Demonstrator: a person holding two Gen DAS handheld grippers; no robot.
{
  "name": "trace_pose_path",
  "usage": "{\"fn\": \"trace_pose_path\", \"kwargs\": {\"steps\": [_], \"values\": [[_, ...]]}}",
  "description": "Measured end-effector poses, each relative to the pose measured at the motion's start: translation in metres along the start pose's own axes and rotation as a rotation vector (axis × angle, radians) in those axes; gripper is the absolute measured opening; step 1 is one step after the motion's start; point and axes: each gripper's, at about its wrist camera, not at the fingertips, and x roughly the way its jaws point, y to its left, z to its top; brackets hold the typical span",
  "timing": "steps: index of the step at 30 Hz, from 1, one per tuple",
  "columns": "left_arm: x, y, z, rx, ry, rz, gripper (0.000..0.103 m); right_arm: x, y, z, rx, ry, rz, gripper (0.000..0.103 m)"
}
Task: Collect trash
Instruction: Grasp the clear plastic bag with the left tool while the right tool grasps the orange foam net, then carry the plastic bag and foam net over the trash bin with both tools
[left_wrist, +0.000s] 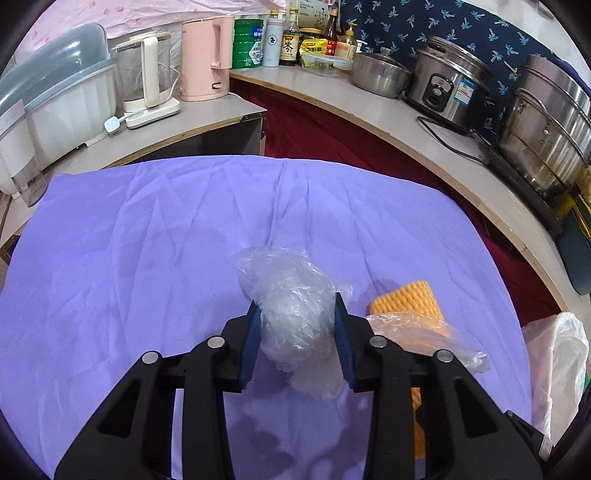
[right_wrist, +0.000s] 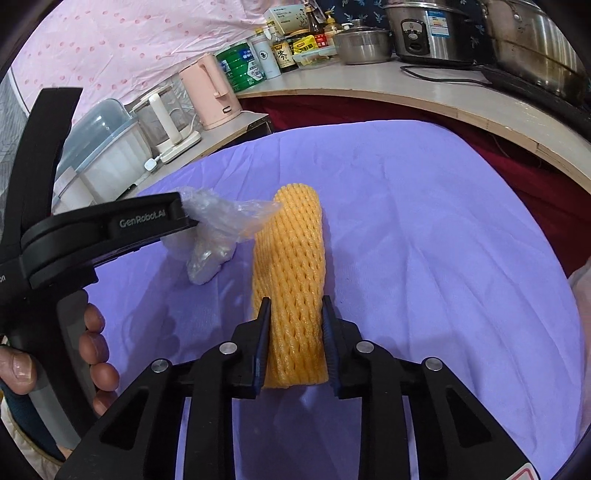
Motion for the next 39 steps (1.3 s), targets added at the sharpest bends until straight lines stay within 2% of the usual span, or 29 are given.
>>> {"fn": "trace_pose_path", "kwargs": {"steps": [14,21,39], "values": [[-0.109,-0.048,-0.042,0.044,-0.072,-0.045,0.033,-0.114,-0.032,-0.03,0.062,-0.105,-0.035,0.023],[-0.149,-0.077,-0.067,0.079,-0.094,-0.074,0.033,-0.164,-0.045,-0.046,0.062,-0.159,-0.047,0.023],[-0.203,-0.155,-0.112,0.162,-0.122,-0.138,0.033,-0.251,-0.104,-0.076,0.1,-0.244,-0.114,0.023]]}}
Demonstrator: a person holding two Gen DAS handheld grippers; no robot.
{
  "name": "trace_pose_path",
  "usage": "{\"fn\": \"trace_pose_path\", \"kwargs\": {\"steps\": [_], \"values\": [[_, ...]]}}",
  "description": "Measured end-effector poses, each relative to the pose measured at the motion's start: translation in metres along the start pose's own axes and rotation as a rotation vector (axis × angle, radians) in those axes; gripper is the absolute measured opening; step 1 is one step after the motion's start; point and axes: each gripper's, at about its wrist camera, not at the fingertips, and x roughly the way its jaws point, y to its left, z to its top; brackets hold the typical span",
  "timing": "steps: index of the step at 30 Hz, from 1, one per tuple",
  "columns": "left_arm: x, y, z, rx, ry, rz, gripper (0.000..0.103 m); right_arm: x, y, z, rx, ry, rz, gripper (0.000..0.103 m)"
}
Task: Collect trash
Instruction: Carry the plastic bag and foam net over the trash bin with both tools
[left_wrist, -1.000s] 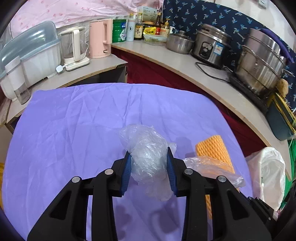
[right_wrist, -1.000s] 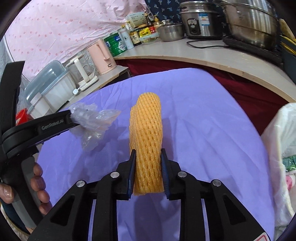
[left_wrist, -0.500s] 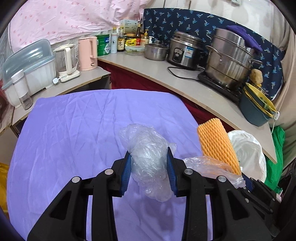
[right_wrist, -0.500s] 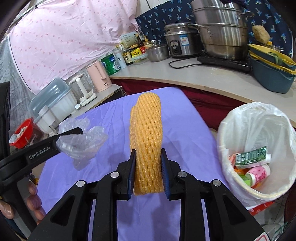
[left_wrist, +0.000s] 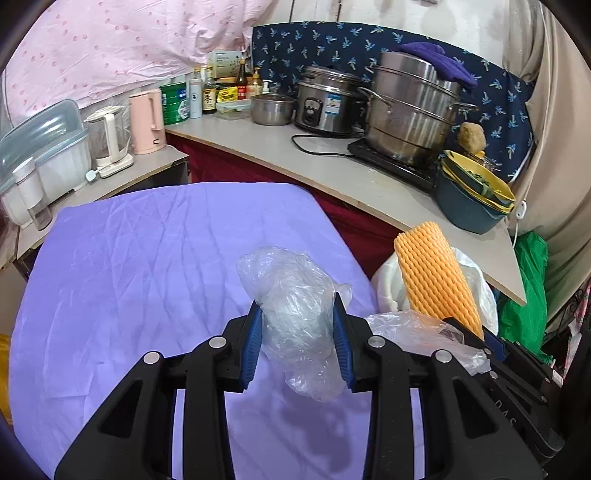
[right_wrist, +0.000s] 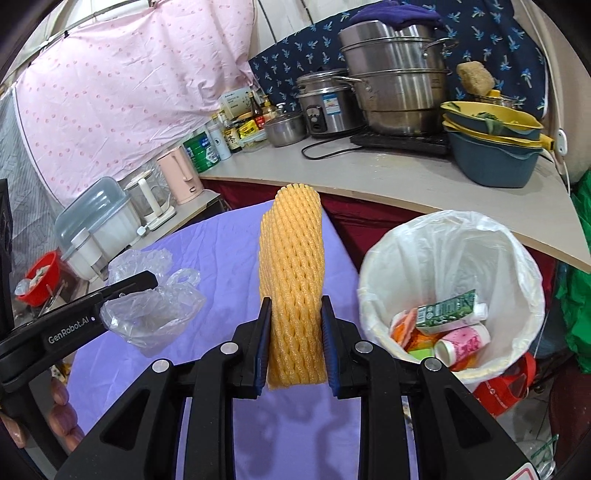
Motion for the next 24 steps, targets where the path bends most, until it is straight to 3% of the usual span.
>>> {"fn": "trace_pose_path", "kwargs": {"steps": [24], "values": [[0.02,-0.09,-0.013,0.086,0.04,-0.066,0.033,-0.023,-0.093,-0.005,0.069,-0.021,-0.133,0.023]]}}
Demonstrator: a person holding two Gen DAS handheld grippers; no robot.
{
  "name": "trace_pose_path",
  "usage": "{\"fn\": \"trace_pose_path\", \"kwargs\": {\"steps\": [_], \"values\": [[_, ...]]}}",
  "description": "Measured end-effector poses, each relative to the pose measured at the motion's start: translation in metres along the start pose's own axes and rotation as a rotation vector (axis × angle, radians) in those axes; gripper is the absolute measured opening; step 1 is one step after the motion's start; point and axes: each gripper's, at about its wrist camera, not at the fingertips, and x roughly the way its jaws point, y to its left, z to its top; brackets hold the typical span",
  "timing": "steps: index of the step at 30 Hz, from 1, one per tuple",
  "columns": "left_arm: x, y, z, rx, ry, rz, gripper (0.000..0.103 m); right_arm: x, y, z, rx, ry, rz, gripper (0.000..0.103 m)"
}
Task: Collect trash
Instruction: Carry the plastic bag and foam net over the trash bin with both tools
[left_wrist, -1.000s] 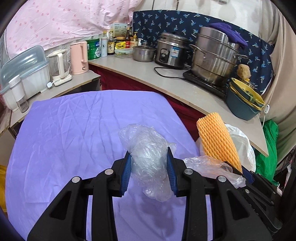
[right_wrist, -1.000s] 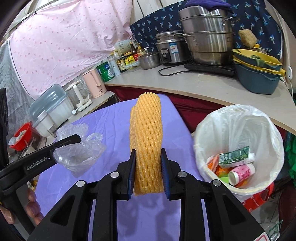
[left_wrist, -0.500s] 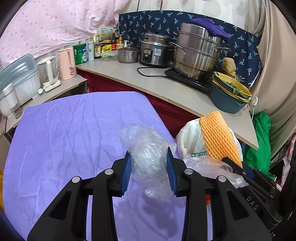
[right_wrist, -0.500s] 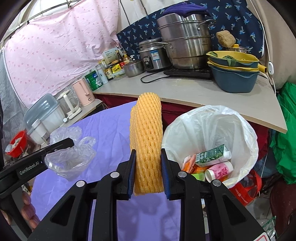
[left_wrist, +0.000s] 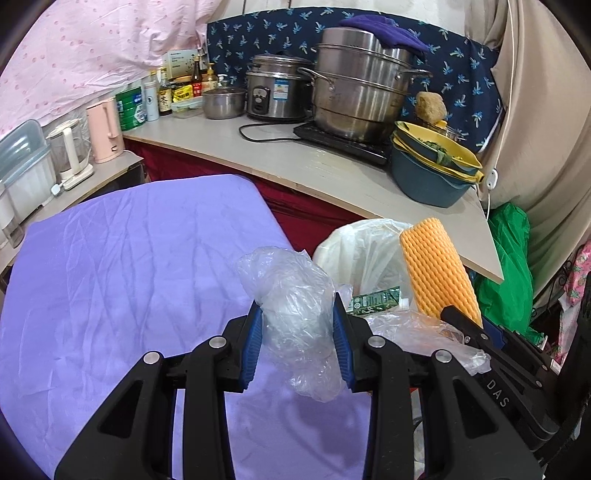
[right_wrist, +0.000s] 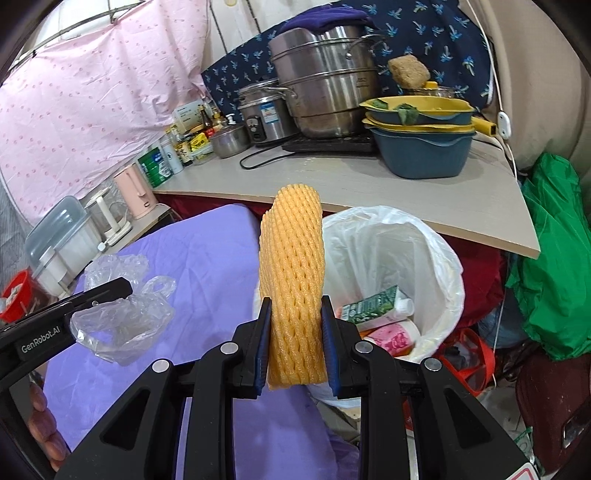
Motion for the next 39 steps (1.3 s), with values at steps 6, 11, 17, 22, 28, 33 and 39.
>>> {"fn": "trace_pose_path", "kwargs": {"steps": [6,11,17,22,28,33,39], "values": [[0.014,-0.023,0.002,0.026,0.011,-0.026,0.033,0.005,-0.021,0.001,0.027,0.009,-0.021,0.023],[0.024,-0.04,0.003,0.046,0.022,-0.042,0.033,0.009,-0.032,0.002,0.042,0.01,-0.028,0.023],[0.036,-0.053,0.004,0.062,0.036,-0.055,0.033,0.015,-0.04,0.003,0.053,0.013,-0.036,0.023],[0.05,-0.063,0.004,0.069,0.05,-0.067,0.033,0.022,-0.049,0.004,0.064,0.021,-0.048,0.023],[0.071,-0.075,0.004,0.068,0.077,-0.085,0.033,0.033,-0.062,0.003,0.083,0.037,-0.063,0.023],[0.084,-0.082,0.004,0.069,0.091,-0.097,0.034,0.041,-0.068,0.002,0.087,0.048,-0.071,0.023],[0.095,-0.087,0.003,0.076,0.097,-0.085,0.035,0.048,-0.072,0.003,0.089,0.05,-0.08,0.028]]}}
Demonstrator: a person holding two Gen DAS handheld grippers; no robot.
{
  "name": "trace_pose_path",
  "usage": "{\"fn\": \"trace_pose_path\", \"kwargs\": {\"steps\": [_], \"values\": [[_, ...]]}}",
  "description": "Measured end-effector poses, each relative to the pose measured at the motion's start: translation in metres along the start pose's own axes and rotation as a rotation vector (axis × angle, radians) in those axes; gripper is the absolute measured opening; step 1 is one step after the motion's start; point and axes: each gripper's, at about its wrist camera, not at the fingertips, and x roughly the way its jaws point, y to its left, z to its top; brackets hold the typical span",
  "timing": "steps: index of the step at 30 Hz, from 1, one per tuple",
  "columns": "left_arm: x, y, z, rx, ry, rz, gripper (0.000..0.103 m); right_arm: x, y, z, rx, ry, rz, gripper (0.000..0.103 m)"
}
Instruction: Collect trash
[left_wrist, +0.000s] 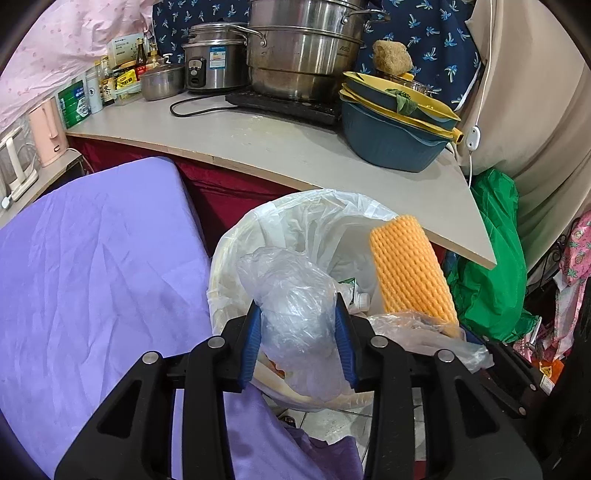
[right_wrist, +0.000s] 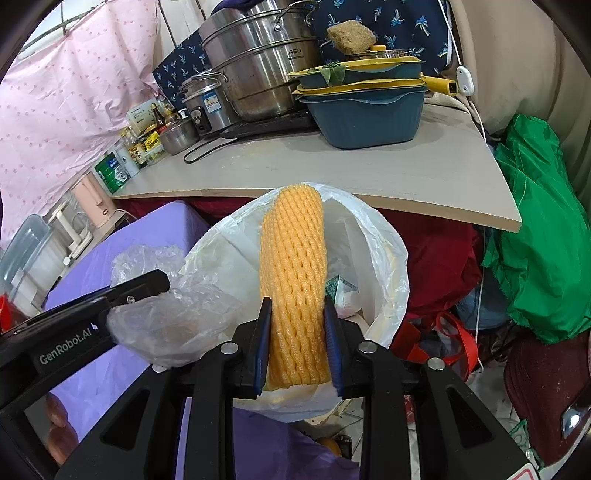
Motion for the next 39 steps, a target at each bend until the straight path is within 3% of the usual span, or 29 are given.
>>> {"fn": "trace_pose_path", "kwargs": {"steps": [5,6,10,13,20,33,39], "values": [[0.005,-0.002,0.003,-0.003,0.007,-0.002,0.036,0.005,0.0,0.003,-0.005,0.002,-0.002,0.028],[0.006,-0.001,0.004,-0.006,0.007,0.003,0.042,0.005,0.001,0.004,-0.006,-0.001,-0.003,0.028],[0.003,0.001,0.005,-0.015,-0.012,0.024,0.063,0.0,0.002,0.008,-0.007,-0.034,-0.016,0.048],[-0.002,0.006,0.007,-0.035,-0.035,0.046,0.078,-0.005,0.004,0.012,-0.003,-0.053,-0.014,0.051],[-0.016,0.018,0.01,-0.061,-0.053,0.066,0.08,-0.018,0.013,0.016,-0.026,-0.068,-0.014,0.054],[-0.064,0.045,0.001,-0.081,-0.079,0.151,0.091,-0.052,0.043,0.015,-0.112,-0.031,-0.062,0.084],[-0.077,0.056,-0.009,-0.077,-0.069,0.169,0.091,-0.065,0.053,0.011,-0.167,-0.005,-0.104,0.085]]}}
